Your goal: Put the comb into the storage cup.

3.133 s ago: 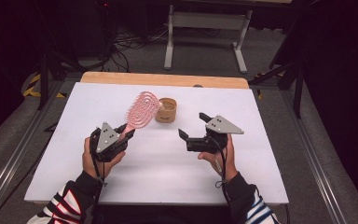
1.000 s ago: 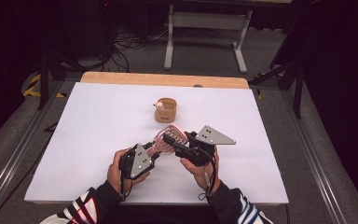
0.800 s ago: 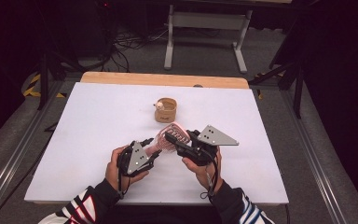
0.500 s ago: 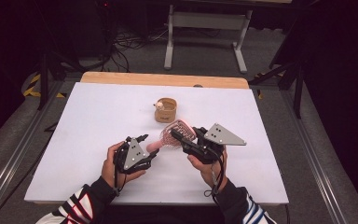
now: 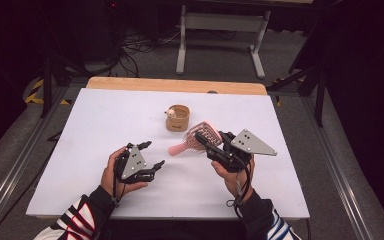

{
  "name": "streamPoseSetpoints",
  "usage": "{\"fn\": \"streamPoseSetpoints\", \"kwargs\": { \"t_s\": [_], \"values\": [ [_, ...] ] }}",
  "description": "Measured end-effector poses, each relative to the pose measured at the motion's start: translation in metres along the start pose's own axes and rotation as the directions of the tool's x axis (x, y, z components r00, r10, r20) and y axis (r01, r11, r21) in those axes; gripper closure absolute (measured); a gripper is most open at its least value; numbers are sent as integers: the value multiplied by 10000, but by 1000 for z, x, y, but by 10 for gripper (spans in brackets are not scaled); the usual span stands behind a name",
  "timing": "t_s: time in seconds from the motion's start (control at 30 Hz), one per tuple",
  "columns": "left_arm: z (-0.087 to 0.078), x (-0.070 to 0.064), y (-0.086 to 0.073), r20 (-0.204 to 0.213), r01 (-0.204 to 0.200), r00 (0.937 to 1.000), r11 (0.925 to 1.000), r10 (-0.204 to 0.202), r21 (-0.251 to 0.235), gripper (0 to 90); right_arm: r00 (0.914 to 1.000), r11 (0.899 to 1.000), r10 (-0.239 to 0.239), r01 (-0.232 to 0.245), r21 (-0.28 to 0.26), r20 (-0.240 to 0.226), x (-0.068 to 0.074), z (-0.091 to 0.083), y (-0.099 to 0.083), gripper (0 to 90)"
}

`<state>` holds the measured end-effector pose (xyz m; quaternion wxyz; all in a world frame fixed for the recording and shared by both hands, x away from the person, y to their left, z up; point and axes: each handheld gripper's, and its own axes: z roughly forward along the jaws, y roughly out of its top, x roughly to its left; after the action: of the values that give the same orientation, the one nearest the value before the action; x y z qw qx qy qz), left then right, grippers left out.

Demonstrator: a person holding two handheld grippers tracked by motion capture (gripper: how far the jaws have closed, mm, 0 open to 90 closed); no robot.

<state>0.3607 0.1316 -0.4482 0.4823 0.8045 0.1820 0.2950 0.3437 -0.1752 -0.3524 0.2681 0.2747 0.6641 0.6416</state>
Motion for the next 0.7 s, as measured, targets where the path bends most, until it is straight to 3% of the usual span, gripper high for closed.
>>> {"fn": "streamPoseSetpoints", "kwargs": {
  "t_s": [0.33,0.7],
  "values": [
    [-16,18,-11,358,576,9977,9982,-571,-140,165,9993,9994,-316,318,-117,198,-1,-5,4,627],
    [-36,30,-29,106,1168,9931,9931,-1167,-116,87,9979,9988,-437,448,-217,472,-5,-10,8,627]
  ]
}}
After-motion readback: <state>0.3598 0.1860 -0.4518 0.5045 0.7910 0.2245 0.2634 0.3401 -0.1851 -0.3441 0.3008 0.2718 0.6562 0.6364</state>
